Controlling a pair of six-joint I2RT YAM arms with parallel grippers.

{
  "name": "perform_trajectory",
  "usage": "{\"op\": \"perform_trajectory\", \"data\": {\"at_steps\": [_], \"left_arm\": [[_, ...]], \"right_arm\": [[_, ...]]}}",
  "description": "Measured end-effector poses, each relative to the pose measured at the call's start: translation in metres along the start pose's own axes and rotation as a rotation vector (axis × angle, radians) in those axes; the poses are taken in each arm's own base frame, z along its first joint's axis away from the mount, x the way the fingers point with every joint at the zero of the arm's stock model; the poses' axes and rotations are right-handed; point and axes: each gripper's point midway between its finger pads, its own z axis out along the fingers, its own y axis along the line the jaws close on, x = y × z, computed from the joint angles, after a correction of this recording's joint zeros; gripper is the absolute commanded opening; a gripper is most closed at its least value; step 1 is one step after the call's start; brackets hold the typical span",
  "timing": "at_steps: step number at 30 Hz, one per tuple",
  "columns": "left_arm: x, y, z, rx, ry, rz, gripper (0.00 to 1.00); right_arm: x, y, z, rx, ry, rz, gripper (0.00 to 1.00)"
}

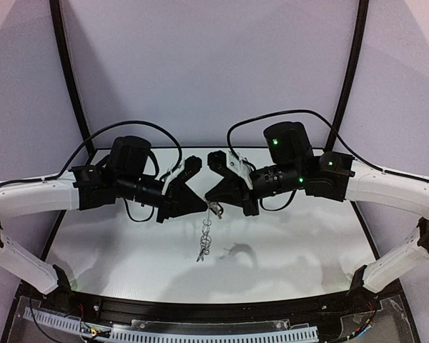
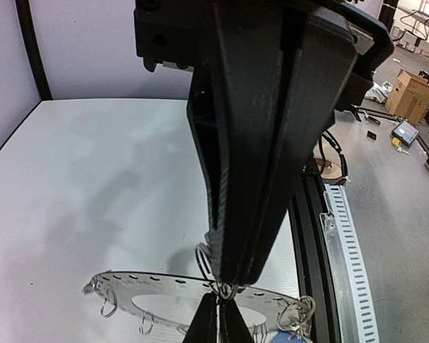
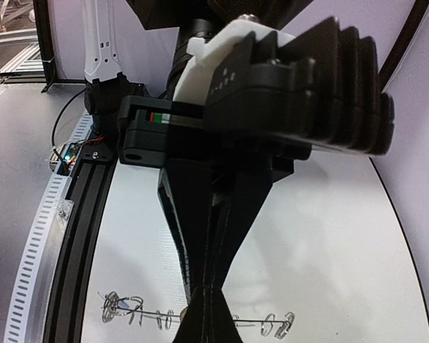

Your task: Put the keys on the keyring

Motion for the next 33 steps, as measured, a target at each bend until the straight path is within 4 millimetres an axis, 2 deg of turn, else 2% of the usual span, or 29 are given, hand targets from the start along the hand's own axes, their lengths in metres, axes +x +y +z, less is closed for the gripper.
{"op": "perform_trajectory", "data": {"at_steps": [7,12,22,23,24,26,30,33], "left_arm": [[0.001,-0.001,0.0,0.008,0.004,-0.003,0.01],[0.0,-0.002,0.0,0.012,0.001,-0.003,0.01],[-0.009,-0.014,-0.017,0.012,-0.04,0.042,0.02],[-0.009,-0.014,-0.017,0.011,-0.039,0.044,0.11],[-0.008,-0.013,-0.017,0.008,-0.038,0.044,0.36],[-0.007,-0.01,-0.016,-0.008,-0.037,0.044,0.5],[-0.008,-0.002,-0.014,-0.05,-0.041,0.038,0.63],[-0.005,0.005,-0.009,-0.067,-0.032,0.016,0.65]], "right_arm": [[0.0,0.0,0.0,0.001,0.001,0.0,0.0],[0.004,-0.008,-0.001,0.051,0.025,0.021,0.0],[0.015,-0.022,-0.005,0.126,0.071,0.083,0.0],[0.016,-0.022,-0.005,0.127,0.074,0.088,0.0],[0.016,-0.023,-0.005,0.126,0.074,0.093,0.0],[0.016,-0.022,-0.006,0.114,0.069,0.101,0.0],[0.011,-0.018,-0.006,0.088,0.056,0.112,0.0],[0.005,-0.02,-0.008,0.091,0.047,0.127,0.0]]}}
